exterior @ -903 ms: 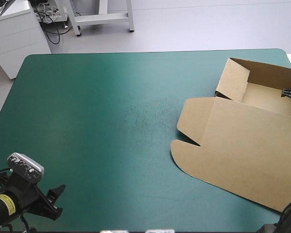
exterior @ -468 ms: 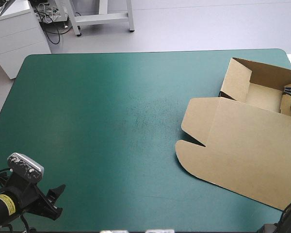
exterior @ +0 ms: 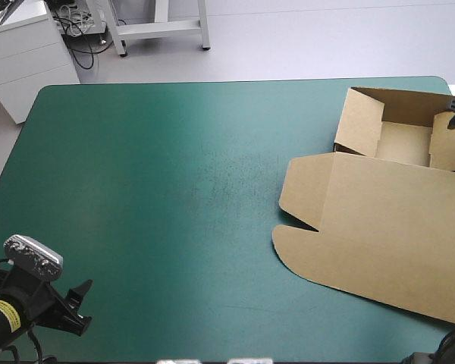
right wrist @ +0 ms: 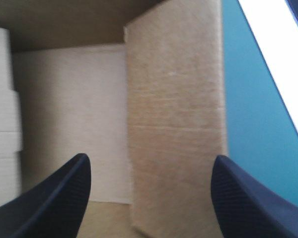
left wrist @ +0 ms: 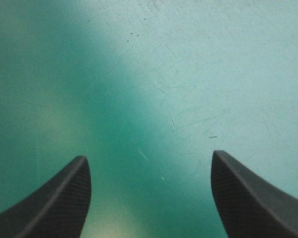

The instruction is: Fold the box

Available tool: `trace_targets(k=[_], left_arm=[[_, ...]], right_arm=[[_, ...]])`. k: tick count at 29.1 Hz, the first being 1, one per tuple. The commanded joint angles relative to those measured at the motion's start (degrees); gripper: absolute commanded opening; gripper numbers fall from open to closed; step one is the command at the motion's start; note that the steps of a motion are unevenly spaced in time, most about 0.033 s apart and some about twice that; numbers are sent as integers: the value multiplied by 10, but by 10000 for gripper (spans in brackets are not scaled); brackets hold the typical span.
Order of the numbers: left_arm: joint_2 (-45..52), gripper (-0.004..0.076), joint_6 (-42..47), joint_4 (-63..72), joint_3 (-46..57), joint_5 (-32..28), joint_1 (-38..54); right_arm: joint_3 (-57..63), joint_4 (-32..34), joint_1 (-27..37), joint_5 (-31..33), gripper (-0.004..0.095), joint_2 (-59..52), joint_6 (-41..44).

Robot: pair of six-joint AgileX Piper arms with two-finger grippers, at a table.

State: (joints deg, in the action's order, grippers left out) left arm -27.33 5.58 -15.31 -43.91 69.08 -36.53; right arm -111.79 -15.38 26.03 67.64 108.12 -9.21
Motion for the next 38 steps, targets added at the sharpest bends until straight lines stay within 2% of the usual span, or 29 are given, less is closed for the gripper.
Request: trace_targets(k=[1, 4, 9, 14, 18, 23, 29, 36, 38], left_arm=[[-4, 487, 7, -26, -13, -42, -3], [-4, 487, 7, -27, -13, -48, -3], [-4, 487, 18, -27, -13, -48, -3], [-4, 487, 48, -27, -13, -50, -3], [-4, 487, 47, -49, -13, -60, -3], [-4, 481, 50, -71, -13, -80, -3], [-4, 444, 62, -63, -13, -114, -3], [-4, 431, 62, -55, -13, -141, -3], [-4, 431, 62, -44, -11, -150, -3]], right_arm=[[-22, -82, -17, 1, 540, -84, -33], [-22, -65, -51, -5, 454, -125, -34], [-22, -53, -116, 22, 410, -177, -32], [-22, -4, -212, 30, 316, -250, -32], [-20, 19, -292, 25, 303, -313, -28], [32, 26, -374, -21, 289, -393, -28], [192, 31, -420, -83, 132, -502, -35], [430, 26, -427, -179, 50, -649, -61], [522, 23, -427, -204, 0, -696, -61]])
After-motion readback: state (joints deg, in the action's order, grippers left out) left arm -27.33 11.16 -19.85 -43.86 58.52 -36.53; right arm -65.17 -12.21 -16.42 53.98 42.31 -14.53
